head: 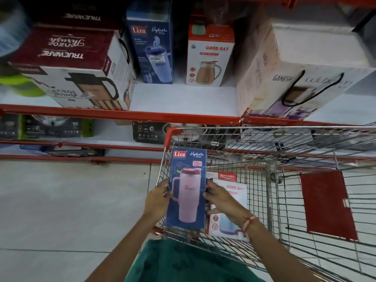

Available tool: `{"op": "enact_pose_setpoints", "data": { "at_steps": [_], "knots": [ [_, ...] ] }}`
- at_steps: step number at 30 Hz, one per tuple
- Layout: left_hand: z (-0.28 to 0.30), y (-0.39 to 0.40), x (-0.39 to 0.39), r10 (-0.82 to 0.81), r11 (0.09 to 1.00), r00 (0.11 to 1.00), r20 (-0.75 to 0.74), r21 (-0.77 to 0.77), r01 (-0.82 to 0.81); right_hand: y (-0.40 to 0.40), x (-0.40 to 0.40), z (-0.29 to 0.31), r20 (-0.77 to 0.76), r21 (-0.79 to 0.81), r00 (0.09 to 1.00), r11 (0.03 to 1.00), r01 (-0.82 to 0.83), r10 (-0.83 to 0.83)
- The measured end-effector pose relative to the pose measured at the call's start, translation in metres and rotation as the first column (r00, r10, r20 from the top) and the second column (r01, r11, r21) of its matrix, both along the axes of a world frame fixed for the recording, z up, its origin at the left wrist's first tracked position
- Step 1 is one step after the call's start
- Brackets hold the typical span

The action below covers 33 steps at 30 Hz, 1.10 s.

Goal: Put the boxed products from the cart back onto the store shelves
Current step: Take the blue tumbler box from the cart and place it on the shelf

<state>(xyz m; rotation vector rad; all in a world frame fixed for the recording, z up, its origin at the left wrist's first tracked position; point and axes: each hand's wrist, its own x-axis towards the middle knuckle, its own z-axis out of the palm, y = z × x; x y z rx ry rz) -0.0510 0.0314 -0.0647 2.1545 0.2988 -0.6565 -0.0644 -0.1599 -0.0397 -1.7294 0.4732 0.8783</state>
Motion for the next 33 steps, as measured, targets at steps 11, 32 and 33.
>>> {"op": "enact_pose_setpoints", "data": {
  "at_steps": [11, 32, 33],
  "knots": [
    [0.094, 0.01, -0.013, 0.177, 0.9, 0.975, 0.132, -0.422, -0.106, -0.023, -0.012, 0.085, 0.196, 0.088, 0.977, 0.993, 0.074, -0.09],
    [0.109, 0.037, 0.18, 0.291, 0.948, 0.702, 0.65, -0.097, -0.304, 0.075, 0.191, 0.097, 0.723, -0.511, 0.638, 0.827, 0.235, 0.266],
    [0.105, 0.04, 0.194, 0.284, 0.945, 0.694, 0.662, -0.069, -0.32, 0.079, 0.205, 0.092, 0.718, -0.516, 0.638, 0.828, 0.22, 0.278]
  ]
}}
